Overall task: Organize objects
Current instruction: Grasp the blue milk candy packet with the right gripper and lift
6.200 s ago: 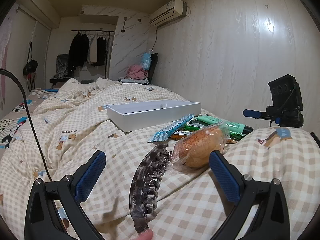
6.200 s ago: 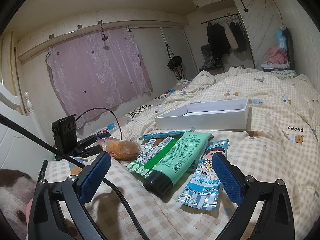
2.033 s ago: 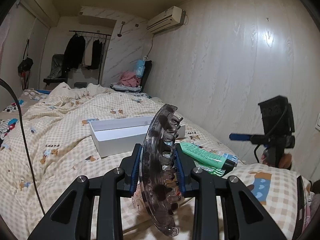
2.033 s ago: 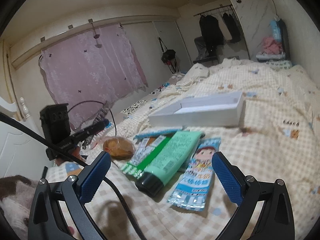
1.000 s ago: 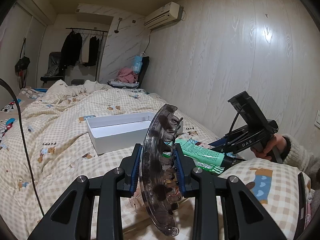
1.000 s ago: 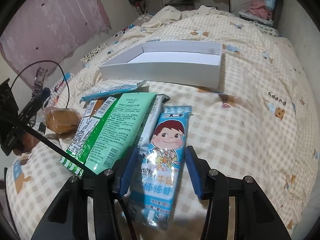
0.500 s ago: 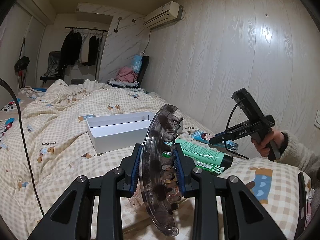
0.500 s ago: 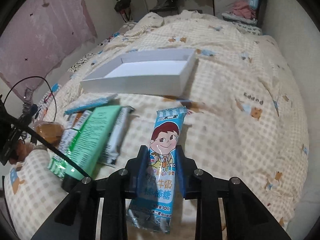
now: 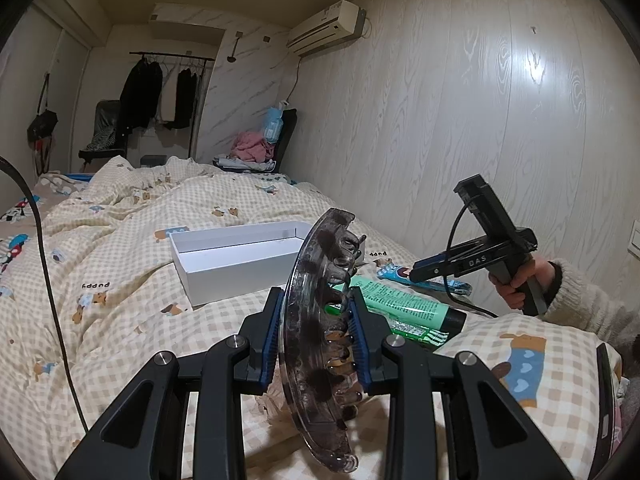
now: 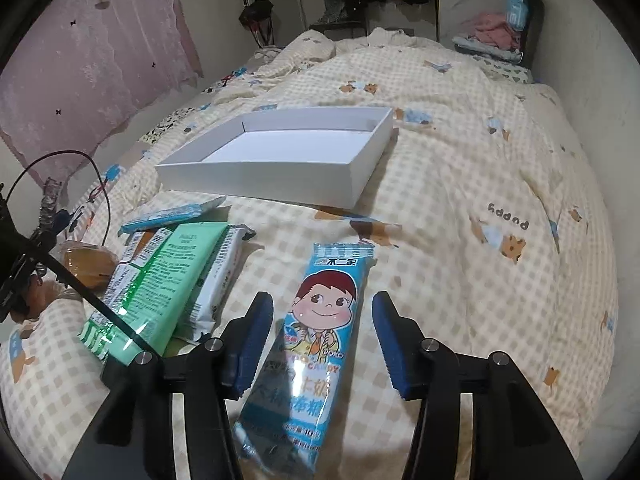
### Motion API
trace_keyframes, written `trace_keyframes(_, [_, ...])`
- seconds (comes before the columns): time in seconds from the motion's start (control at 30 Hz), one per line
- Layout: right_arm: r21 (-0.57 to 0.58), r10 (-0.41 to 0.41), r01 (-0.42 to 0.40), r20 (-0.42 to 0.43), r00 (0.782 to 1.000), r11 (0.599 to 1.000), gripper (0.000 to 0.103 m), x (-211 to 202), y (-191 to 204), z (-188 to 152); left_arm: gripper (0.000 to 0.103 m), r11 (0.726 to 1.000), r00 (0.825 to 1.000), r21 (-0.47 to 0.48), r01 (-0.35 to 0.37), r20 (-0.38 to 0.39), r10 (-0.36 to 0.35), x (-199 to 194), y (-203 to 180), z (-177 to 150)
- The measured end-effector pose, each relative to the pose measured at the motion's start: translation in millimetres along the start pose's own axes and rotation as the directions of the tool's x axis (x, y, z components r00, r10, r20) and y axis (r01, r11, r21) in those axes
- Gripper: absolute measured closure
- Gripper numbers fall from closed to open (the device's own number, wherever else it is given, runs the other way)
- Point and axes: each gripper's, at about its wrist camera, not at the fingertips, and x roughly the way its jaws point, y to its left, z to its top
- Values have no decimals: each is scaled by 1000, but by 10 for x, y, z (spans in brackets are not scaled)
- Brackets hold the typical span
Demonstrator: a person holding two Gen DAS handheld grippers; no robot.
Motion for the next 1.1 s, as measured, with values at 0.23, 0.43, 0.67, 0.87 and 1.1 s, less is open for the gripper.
trace_keyframes(0.23, [-47,-52,50,-39,998,998,50,161,99,13,69,1000,1000,1,1,-2,-1,-3,4,2])
trace_keyframes(0.43, [-78,-105,103,-21,994,992,70,134,174,-10,69,1000,1000,0,1,-2,-1,-4,3,2])
trace_keyframes(0.67, [-54,-16,22,101,995,998,72,-167,222,1,69,1000,1000,-9,13,-8,-13,6,25,28])
trace_keyframes(0.87, [-45,126,-119,228,965,992,72,-347,272,153,69,998,1000,-47,30,11,-29,-42,138,171])
trace_keyframes(1.1, [-23,213,-217,307,927,976,72,-346,267,452,69,994,997,-108,15,78,-6,-88,462,599])
